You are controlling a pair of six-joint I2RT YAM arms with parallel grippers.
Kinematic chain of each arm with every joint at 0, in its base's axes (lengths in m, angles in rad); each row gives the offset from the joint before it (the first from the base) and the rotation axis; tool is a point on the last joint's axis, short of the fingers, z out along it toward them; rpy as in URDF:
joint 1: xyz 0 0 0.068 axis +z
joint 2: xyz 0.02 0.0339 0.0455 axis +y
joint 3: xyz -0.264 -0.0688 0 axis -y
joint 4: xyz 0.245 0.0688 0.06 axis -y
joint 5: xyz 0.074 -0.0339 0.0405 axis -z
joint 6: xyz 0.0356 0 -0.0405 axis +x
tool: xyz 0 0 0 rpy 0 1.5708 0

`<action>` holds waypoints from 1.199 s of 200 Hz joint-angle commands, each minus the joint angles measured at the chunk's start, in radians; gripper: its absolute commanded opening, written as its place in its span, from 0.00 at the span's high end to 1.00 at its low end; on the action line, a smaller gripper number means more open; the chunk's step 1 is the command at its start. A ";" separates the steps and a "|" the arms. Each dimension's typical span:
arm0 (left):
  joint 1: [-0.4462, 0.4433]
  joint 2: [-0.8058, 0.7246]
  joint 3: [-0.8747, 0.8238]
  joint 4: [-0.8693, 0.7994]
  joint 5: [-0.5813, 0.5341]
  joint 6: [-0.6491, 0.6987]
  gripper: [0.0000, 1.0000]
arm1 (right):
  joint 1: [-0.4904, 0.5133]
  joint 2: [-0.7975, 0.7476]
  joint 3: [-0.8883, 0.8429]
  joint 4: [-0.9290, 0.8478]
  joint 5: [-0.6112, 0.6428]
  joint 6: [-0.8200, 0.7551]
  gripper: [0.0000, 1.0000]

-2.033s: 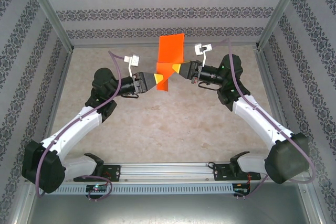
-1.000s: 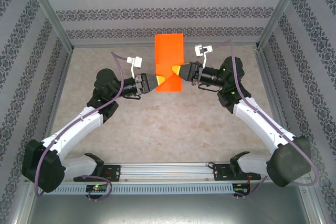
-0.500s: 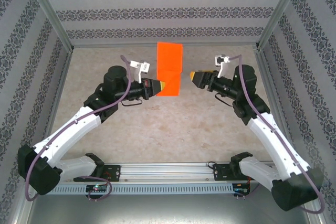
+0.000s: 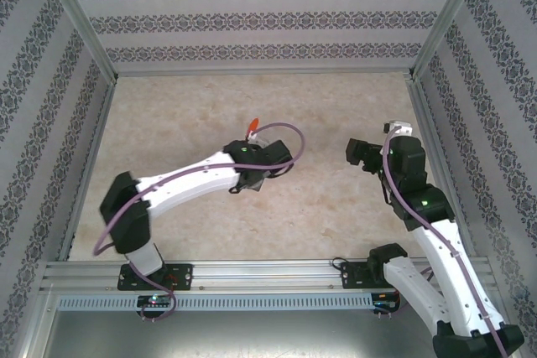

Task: Fold a paper plane with a square sheet of paper (fold left side to right side)
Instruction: Turn over the paper at the center of the table.

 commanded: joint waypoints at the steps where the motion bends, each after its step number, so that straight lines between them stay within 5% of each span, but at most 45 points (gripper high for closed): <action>1: -0.017 0.091 0.055 -0.272 -0.144 -0.156 1.00 | -0.014 -0.025 -0.016 -0.049 0.075 -0.032 0.02; 103: -0.013 0.496 0.220 -0.206 0.101 -0.122 0.93 | -0.018 -0.072 -0.032 -0.089 0.066 -0.045 0.02; 192: 0.033 0.513 0.313 -0.034 0.340 -0.018 0.70 | -0.019 -0.029 -0.046 -0.058 -0.012 -0.028 0.02; 240: 0.073 0.421 0.273 0.141 0.542 0.032 0.49 | -0.018 0.045 -0.026 -0.056 -0.078 -0.027 0.02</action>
